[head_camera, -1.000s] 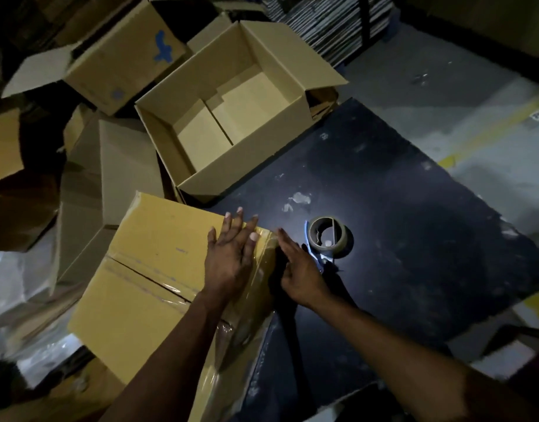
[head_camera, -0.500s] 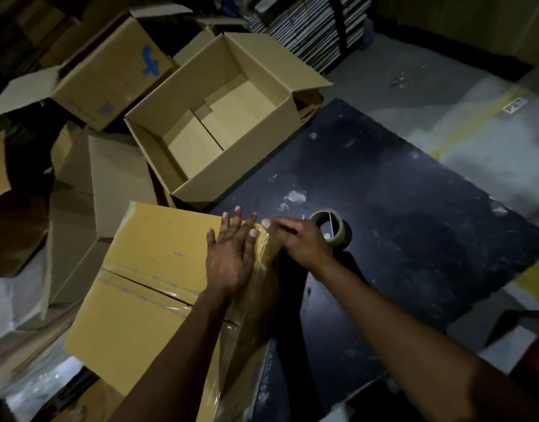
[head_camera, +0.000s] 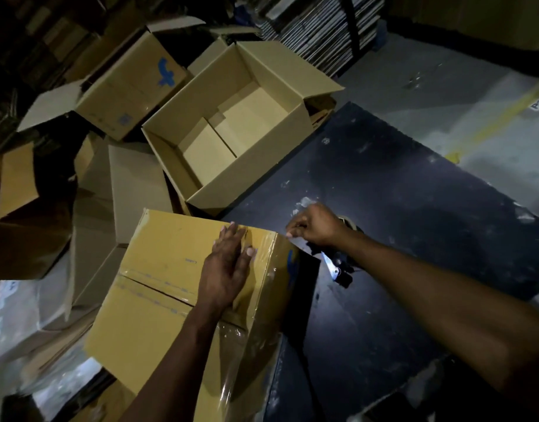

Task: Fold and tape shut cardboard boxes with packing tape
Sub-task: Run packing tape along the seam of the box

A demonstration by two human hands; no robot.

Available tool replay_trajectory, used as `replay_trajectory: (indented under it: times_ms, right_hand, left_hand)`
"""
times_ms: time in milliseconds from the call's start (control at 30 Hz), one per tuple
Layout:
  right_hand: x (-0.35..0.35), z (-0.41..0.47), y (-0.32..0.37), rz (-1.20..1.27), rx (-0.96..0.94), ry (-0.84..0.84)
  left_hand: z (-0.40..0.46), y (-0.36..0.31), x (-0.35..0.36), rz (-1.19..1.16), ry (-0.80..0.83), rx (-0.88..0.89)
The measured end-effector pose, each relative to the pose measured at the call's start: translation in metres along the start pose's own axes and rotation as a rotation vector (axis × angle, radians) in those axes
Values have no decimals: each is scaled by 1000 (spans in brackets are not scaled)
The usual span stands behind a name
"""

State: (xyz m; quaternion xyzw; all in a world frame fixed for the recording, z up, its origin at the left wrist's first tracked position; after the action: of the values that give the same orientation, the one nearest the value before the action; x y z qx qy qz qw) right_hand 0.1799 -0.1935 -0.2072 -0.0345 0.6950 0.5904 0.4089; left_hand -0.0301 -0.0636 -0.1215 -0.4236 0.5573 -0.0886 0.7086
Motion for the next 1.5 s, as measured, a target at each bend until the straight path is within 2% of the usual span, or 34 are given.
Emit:
replay_trajectory:
  times_ms: [33, 100, 167, 233, 267, 333, 433, 533, 567, 633, 733, 800, 933, 1033, 1100, 1200, 1300, 1500]
  right_hand:
    - [-7, 5, 15, -25, -50, -61]
    - [-24, 6, 48, 92, -88, -102]
    - [-18, 1, 66, 141, -99, 63]
    - [2, -14, 74, -7, -166, 263]
    - [12, -21, 75, -68, -209, 302]
    - [22, -22, 73, -81, -269, 264]
    - [11, 0, 73, -35, -186, 199]
    - [-7, 31, 71, 19, -153, 175]
    - [-14, 39, 67, -34, -155, 134]
    - [-27, 41, 64, -298, -169, 52]
    - [-2, 15, 77, -694, -406, 39]
    - [26, -7, 80, -727, -506, 73]
    - [33, -15, 78, -660, -493, 28]
    - [31, -14, 78, -805, -528, 68]
    - [29, -19, 80, -860, -514, 70]
    - [24, -31, 98, -769, -492, 15]
    - [32, -39, 107, -663, -436, 4]
    - [57, -31, 85, -776, -419, 35]
  left_hand:
    - [-8, -2, -6, 4, -3, -3]
    - [-27, -7, -17, -3, -12, -14]
    - [-48, -7, -22, -33, -6, -31]
    - [-66, -3, -27, -42, -4, -40]
    - [-75, 0, -30, -40, -13, -48]
    - [-93, 7, -40, -50, -54, -70]
    - [-124, 16, -56, -109, -127, -129]
    - [-155, 22, -65, -90, -129, -164]
    - [-166, 23, -65, -81, -111, -161]
    - [-188, 25, -59, -71, -38, -122]
    - [-212, 29, -40, -39, 101, -57]
    - [-216, 33, -29, 19, 155, -21]
    - [-209, 29, -11, 261, 204, 170]
    - [-200, 25, -9, 324, 207, 241]
    - [-199, 27, -12, 317, 222, 217]
    - [-199, 26, -15, 258, 234, 138]
    - [-196, 15, -16, 165, 162, 46]
    - [-160, -11, 1, 121, 13, -30]
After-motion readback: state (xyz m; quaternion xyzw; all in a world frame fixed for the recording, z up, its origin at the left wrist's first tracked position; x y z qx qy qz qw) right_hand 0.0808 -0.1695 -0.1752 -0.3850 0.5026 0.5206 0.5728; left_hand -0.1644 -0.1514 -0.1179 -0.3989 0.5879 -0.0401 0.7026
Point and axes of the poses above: each hand's wrist, its own z-axis towards the middle knuckle, its own x-axis out of the palm, y = z × x, the point moved 8 cm from there along z, towards the middle knuckle, and after that the axes turned 14 degrees about -z, right-handed, at the moved point
